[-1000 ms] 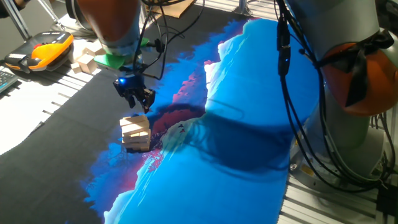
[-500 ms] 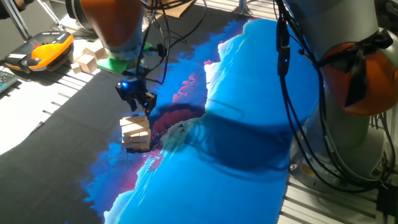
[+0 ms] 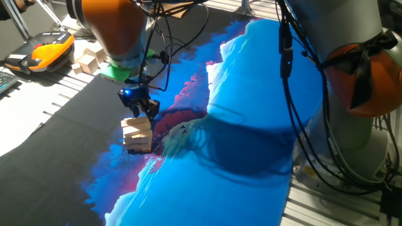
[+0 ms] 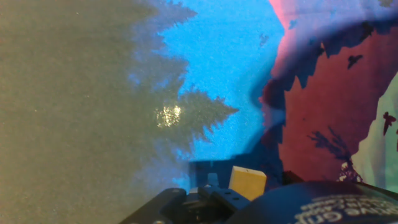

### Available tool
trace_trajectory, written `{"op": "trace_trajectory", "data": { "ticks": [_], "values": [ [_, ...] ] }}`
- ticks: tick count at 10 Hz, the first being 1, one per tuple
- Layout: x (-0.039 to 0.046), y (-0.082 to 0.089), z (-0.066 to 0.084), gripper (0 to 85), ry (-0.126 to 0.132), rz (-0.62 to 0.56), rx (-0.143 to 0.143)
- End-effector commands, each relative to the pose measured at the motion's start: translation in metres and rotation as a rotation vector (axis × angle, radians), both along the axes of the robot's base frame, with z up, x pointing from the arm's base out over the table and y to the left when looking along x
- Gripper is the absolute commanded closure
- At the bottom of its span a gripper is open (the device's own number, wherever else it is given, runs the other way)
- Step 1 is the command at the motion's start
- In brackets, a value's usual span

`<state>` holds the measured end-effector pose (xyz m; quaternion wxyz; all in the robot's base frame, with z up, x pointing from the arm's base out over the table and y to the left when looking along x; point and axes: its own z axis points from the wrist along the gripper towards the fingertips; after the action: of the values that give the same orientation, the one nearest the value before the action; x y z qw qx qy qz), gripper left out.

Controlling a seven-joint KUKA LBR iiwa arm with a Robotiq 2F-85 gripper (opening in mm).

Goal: Play Jenga

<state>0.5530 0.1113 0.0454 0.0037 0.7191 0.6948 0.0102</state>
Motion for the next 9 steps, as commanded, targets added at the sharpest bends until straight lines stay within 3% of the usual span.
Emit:
{"op": "trace_trajectory", "data": {
  "ticks": [1,9],
  "values": [
    [0.0000,-0.0003,-0.0004,34.0,-0.002,0.000,0.003],
    [0.0033,-0.0038,-0.0055,34.0,-0.004,0.003,0.005]
  ]
}}
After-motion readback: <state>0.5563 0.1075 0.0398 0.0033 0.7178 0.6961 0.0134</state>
